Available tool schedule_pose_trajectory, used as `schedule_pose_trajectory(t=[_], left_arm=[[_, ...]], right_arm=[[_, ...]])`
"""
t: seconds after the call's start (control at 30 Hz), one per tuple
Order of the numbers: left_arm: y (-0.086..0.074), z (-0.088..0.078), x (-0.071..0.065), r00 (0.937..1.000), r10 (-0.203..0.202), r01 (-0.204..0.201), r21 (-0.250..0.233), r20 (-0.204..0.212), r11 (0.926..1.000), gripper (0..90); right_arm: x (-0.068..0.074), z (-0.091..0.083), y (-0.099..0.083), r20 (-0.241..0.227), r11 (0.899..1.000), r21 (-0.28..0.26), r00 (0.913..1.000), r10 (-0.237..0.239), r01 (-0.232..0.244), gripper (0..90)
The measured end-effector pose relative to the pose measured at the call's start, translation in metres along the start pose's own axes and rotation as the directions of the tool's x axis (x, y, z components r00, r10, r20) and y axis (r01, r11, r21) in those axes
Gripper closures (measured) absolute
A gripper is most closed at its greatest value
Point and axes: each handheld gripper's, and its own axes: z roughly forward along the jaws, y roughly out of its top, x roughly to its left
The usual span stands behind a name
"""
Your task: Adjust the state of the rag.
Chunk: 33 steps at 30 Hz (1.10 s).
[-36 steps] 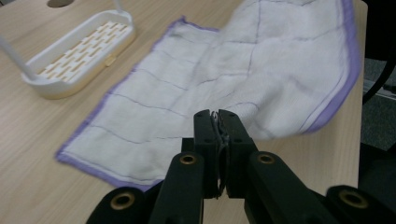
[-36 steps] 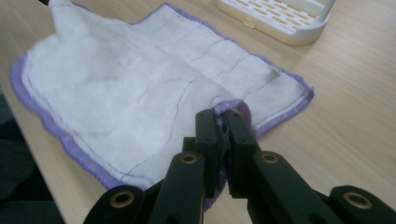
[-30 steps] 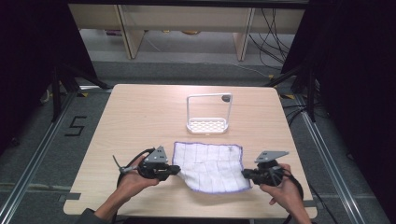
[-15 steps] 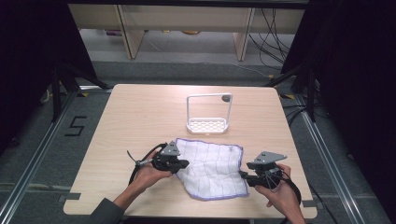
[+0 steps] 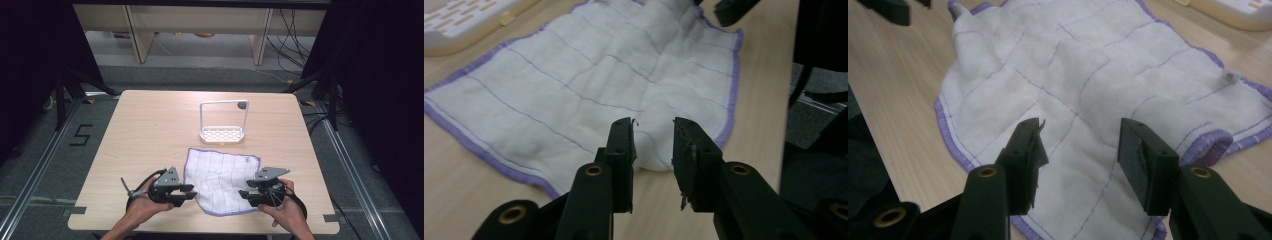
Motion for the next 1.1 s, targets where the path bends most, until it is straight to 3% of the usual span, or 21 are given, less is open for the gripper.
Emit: schedule_pose_trajectory(t=[0.03, 0.13, 0.2, 0.23, 0.33, 0.37, 0.47, 0.5, 0.63, 0.67, 0.73, 0.8, 0.83, 0.87, 0.9, 0.93, 0.97, 1.03, 1.07, 1.1], left_arm=[[-0.001, 0.002, -0.004, 1.0000, 0.003, -0.003, 0.008, -0.005, 1.0000, 69.9], [-0.002, 0.010, -0.007, 0.9998, 0.008, -0.008, 0.028, -0.016, 0.9996, 69.5], [0.000, 0.020, -0.004, 0.9982, 0.031, -0.029, 0.049, -0.051, 0.9984, 68.2], [0.001, 0.030, 0.000, 0.9978, 0.041, -0.037, 0.065, -0.053, 0.9972, 66.4], [0.004, 0.040, 0.003, 0.9960, 0.069, -0.063, 0.107, -0.057, 0.9922, 65.5], [0.007, 0.048, 0.006, 0.9936, 0.094, -0.085, 0.133, -0.063, 0.9874, 65.7], [0.009, 0.056, 0.010, 0.9950, 0.079, -0.070, 0.138, -0.062, 0.9879, 67.4], [0.009, 0.057, 0.011, 0.9944, 0.083, -0.074, 0.136, -0.065, 0.9880, 70.1], [0.011, 0.054, 0.012, 0.9908, 0.116, -0.105, 0.146, -0.070, 0.9837, 86.5], [0.014, 0.049, 0.012, 0.9903, 0.132, -0.125, 0.145, -0.043, 0.9815, 86.9], [0.021, 0.038, 0.010, 0.9881, 0.149, -0.142, 0.132, -0.039, 0.9810, 87.2], [0.025, 0.032, 0.007, 0.9893, 0.142, -0.138, 0.108, -0.035, 0.9846, 87.2], [0.034, 0.021, 0.006, 0.9859, 0.165, -0.161, 0.112, -0.026, 0.9805, 87.2], [0.034, 0.021, 0.006, 0.9859, 0.165, -0.161, 0.112, -0.026, 0.9805, 87.3], [0.041, 0.008, 0.003, 0.9816, 0.191, -0.188, 0.130, -0.008, 0.9735, 87.2], [0.042, 0.005, 0.001, 0.9829, 0.184, -0.182, 0.128, -0.006, 0.9750, 87.2], [0.043, -0.001, 0.001, 0.9802, 0.198, -0.196, 0.153, 0.006, 0.9685, 87.1], [0.040, -0.006, 0.001, 0.9814, 0.192, -0.191, 0.171, 0.013, 0.9667, 87.0], [0.036, -0.006, 0.000, 0.9869, 0.159, -0.161, 0.164, 0.025, 0.9731, 86.9], [0.031, -0.003, 0.001, 0.9895, 0.140, -0.144, 0.159, 0.034, 0.9767, 86.8]], right_arm=[[0.000, -0.001, -0.001, 0.008, 1.000, 0.025, 0.9999, 0.010, -0.010, 51.9], [-0.001, -0.001, -0.002, 0.009, 1.000, 0.018, 0.9999, 0.007, -0.007, 51.7], [-0.001, 0.001, -0.001, 0.004, 1.000, 0.007, 0.9999, 0.012, -0.012, 51.3], [-0.002, -0.001, -0.001, 0.004, 1.000, 0.024, 0.9999, 0.015, -0.015, 51.3], [-0.005, -0.001, -0.003, 0.006, 1.000, 0.002, 0.9999, 0.015, -0.015, 51.0], [-0.007, -0.002, -0.003, 0.007, 1.000, 0.015, 0.9997, 0.022, -0.022, 50.8], [-0.008, -0.001, -0.005, 0.006, 1.000, 0.001, 0.9996, 0.026, -0.026, 50.7], [-0.009, -0.002, -0.005, 0.004, 1.000, 0.020, 0.9999, 0.017, -0.017, 50.8], [-0.010, -0.004, -0.005, 0.003, 0.999, 0.015, 0.9994, 0.034, -0.034, 50.9], [-0.011, -0.004, -0.006, 0.000, 0.999, 0.008, 0.9993, 0.036, -0.036, 51.0], [-0.012, -0.004, -0.007, 0.001, 0.999, -0.009, 0.9992, 0.040, -0.040, 51.6], [-0.013, -0.006, -0.007, -0.008, 0.999, 0.020, 0.9989, 0.047, -0.047, 52.1], [-0.012, -0.003, -0.008, -0.004, 0.999, -0.002, 0.9986, 0.053, -0.053, 52.4], [-0.012, -0.003, -0.008, -0.004, 0.999, -0.002, 0.9986, 0.053, -0.053, 52.4], [-0.011, -0.001, -0.009, -0.011, 0.999, 0.024, 0.9988, 0.048, -0.048, 53.4], [-0.011, 0.000, -0.010, -0.001, 0.998, 0.045, 0.9992, 0.039, -0.039, 53.7], [-0.010, 0.002, -0.011, -0.004, 0.999, 0.034, 0.9997, 0.024, -0.024, 53.8], [-0.008, 0.004, -0.011, -0.007, 0.998, 0.059, 0.9996, 0.028, -0.027, 53.9], [-0.009, 0.004, -0.012, -0.004, 0.998, 0.062, 1.0000, 0.005, -0.005, 53.8], [-0.007, 0.003, -0.011, -0.012, 0.997, 0.072, 0.9995, 0.030, -0.029, 53.9]])
